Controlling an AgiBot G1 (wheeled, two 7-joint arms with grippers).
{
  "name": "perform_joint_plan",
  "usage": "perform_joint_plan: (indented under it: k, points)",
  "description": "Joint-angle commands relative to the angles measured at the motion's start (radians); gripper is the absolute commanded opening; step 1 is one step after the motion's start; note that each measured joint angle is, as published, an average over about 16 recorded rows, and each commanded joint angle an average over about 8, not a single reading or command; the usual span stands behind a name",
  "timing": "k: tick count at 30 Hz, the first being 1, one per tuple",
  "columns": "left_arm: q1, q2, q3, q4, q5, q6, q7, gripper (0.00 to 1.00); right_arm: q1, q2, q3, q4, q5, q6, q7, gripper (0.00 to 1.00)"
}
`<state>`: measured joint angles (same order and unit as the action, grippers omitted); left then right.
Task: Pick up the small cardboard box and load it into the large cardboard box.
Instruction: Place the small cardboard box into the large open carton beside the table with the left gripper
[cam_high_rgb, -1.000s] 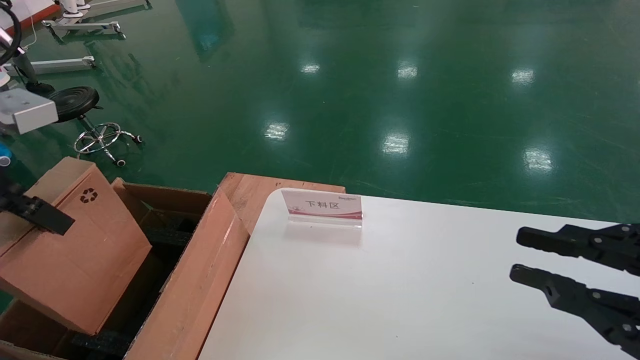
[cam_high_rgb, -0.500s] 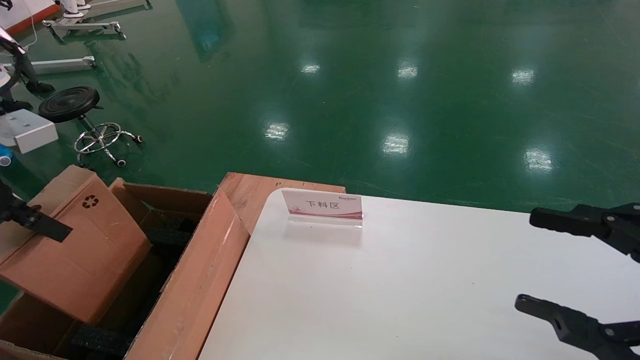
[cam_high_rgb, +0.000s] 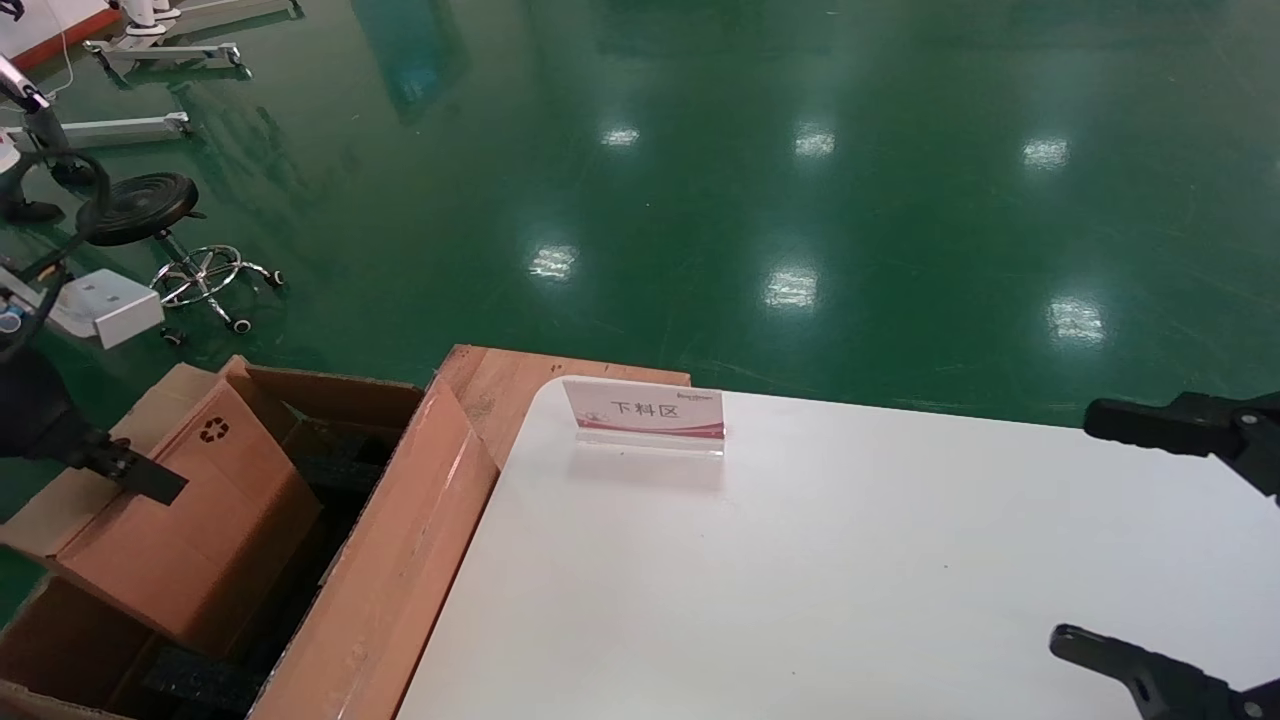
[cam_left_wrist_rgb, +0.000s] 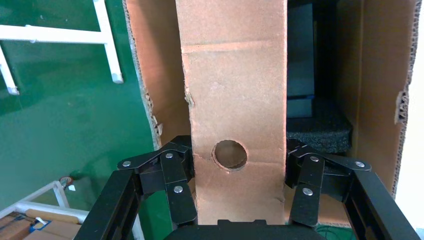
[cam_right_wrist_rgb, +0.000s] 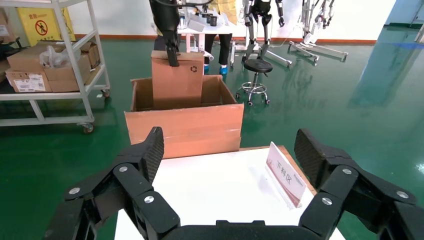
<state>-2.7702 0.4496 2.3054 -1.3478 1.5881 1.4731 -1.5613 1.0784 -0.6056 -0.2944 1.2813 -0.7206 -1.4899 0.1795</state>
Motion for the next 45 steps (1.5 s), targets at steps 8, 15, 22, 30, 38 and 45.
perform_joint_plan:
  k: [8,15,22,30,38,45]
  points:
    - [0.048,-0.003,0.01,0.003,0.029,-0.033,0.0,0.0,0.0,0.0,-0.001,0.0,0.0,0.0,0.0,1.0]
    - [0.077,-0.003,0.02,0.01,0.051,-0.055,0.005,0.0,0.0,0.0,-0.001,0.0,0.001,0.0,0.0,1.0]
    - [0.099,-0.004,0.028,0.021,0.08,-0.085,0.01,0.0,0.0,0.001,-0.001,0.0,0.001,0.001,-0.001,1.0]
    - [0.117,-0.003,0.035,0.042,0.112,-0.117,0.007,0.0,0.0,0.001,-0.002,0.0,0.001,0.001,-0.001,1.0]
    - [0.148,-0.007,0.044,0.069,0.132,-0.155,0.001,0.0,0.0,0.001,-0.002,0.0,0.001,0.001,-0.001,1.0]
    - [0.178,-0.01,0.052,0.091,0.139,-0.184,-0.001,0.0,0.001,0.001,-0.003,0.0,0.002,0.001,-0.001,1.0]
